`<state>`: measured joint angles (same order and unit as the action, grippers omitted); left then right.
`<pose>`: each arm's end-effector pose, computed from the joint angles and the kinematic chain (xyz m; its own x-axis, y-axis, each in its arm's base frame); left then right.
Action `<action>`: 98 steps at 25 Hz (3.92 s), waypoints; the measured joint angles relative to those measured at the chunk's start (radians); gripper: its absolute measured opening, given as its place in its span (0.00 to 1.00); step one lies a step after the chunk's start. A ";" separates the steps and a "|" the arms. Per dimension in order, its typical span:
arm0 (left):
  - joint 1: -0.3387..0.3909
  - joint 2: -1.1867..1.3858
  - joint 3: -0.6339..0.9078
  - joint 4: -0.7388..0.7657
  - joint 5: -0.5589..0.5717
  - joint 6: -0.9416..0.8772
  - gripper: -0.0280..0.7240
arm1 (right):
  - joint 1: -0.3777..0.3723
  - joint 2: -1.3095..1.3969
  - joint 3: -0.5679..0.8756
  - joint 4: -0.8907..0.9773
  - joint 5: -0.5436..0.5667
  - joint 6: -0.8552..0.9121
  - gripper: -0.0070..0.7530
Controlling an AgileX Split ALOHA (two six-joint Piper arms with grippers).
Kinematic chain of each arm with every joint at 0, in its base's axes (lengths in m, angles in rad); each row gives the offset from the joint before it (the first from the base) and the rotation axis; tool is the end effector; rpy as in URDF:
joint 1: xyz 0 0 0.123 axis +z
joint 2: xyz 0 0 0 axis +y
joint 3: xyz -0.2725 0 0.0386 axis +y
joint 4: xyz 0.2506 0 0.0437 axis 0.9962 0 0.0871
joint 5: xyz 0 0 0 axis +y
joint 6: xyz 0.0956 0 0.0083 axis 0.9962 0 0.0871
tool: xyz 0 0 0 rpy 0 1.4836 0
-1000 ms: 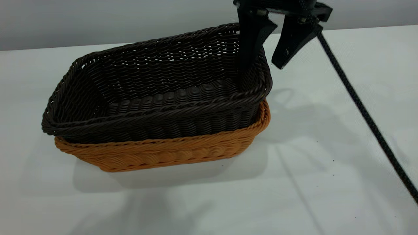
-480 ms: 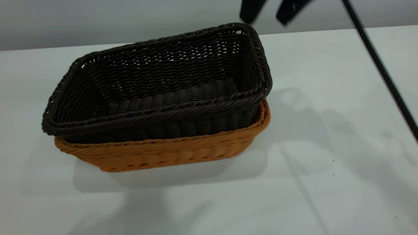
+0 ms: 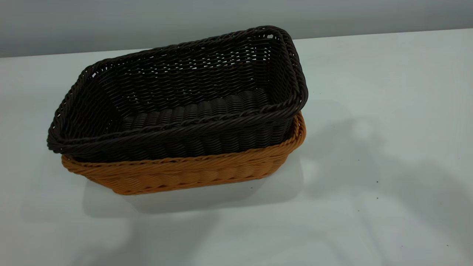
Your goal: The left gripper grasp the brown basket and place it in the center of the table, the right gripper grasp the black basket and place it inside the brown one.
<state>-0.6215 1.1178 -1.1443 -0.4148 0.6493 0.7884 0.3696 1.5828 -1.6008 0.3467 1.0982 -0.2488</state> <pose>0.1870 -0.1627 0.3911 -0.0244 0.5375 -0.8429 0.8331 0.4770 0.2800 0.3098 0.1512 0.3679 -0.7219 -0.3673 -0.5865 -0.5683 0.7982 0.1997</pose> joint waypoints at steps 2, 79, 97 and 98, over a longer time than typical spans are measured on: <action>0.000 -0.037 0.000 0.002 -0.002 -0.040 0.05 | 0.000 -0.058 0.001 -0.034 0.001 0.000 0.03; 0.068 -1.055 0.681 0.277 0.455 -0.602 0.04 | -0.001 -1.583 1.114 -0.274 -0.044 0.203 0.01; 0.355 -1.054 0.696 0.309 0.425 -0.746 0.04 | -0.001 -1.583 1.115 -0.334 -0.041 0.288 0.01; 0.355 -1.054 0.696 0.309 0.425 -0.733 0.04 | -0.001 -1.583 1.115 -0.332 -0.040 0.286 0.01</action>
<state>-0.2664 0.0633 -0.4481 -0.1059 1.0743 0.0559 0.3685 0.0000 -0.4861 0.0145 1.0577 0.0367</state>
